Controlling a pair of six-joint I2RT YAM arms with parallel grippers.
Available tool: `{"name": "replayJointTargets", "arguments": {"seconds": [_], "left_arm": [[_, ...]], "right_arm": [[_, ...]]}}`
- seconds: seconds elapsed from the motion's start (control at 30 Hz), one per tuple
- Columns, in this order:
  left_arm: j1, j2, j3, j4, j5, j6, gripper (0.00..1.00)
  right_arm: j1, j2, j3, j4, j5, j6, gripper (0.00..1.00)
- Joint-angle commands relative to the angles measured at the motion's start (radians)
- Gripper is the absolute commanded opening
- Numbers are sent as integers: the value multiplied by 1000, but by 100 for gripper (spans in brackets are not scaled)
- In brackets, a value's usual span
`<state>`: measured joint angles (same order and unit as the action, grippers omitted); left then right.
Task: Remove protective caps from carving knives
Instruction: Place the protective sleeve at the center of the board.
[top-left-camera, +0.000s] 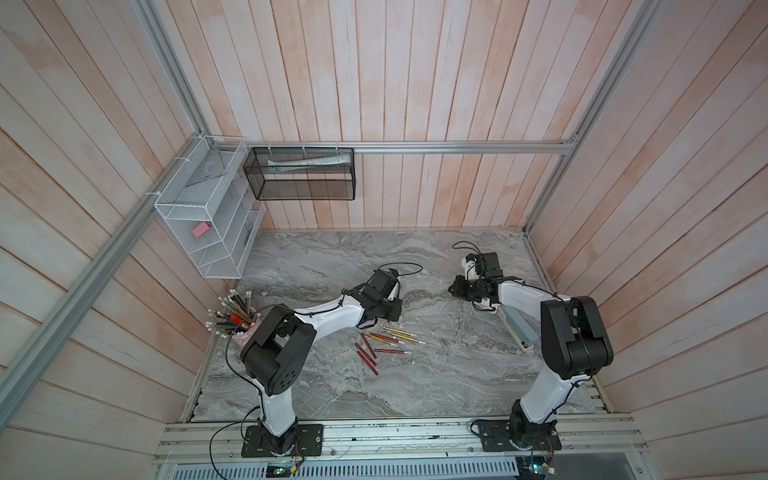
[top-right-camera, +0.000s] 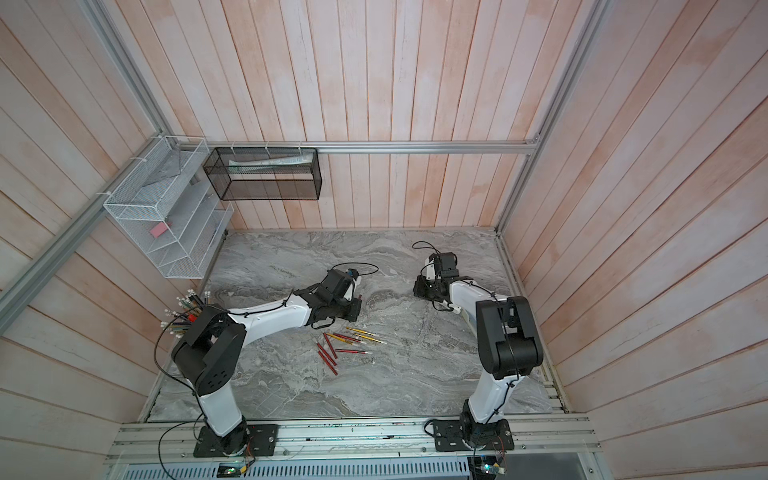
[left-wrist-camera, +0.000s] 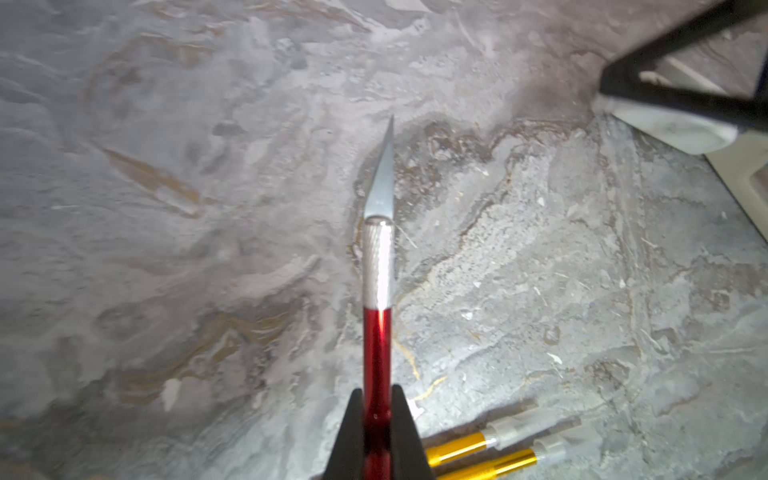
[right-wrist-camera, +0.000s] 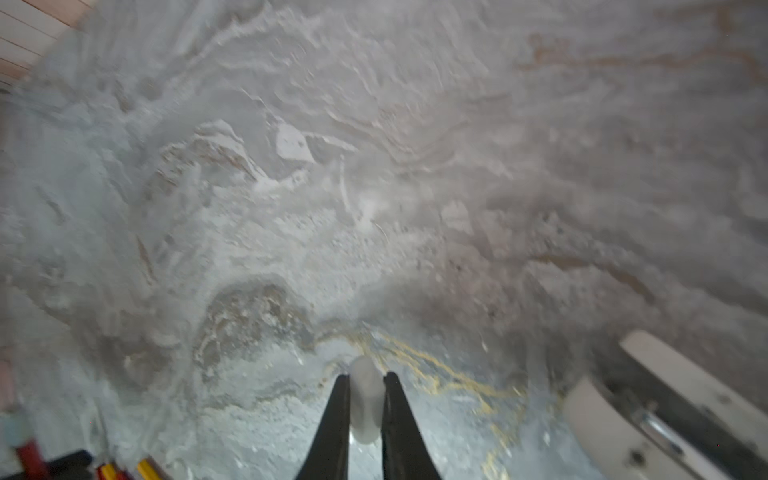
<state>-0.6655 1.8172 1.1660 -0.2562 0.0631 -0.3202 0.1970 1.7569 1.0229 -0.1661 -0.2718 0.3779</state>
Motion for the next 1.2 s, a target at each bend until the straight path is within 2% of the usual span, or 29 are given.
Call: {"name": "replayJointTargets", "arguments": {"seconds": [0.0,0.17,0.6,0.83,1.03,1.17], "left_arm": [[38,-25,27,-61,-58,-19,0],[105,-40,16,-101,-82,-33,0],[261,-57,-3,-213,-150,-52,1],[316,-22,-38,-209,-161,-83,4],[343,3,-45,-197,-177,-83,4],[352,25,-28,-199,-221,-73,10]], "right_arm": [[44,-51,-37,-109,149,-76,0],[92,-87,-75,-181,234,-84,0],[171,-86,-169,-190,268,-40,7],[172,-74,-178,-175,258,-33,29],[173,-73,-178,-167,251,-28,39],[173,-81,-179,-165,242,-28,44]]}}
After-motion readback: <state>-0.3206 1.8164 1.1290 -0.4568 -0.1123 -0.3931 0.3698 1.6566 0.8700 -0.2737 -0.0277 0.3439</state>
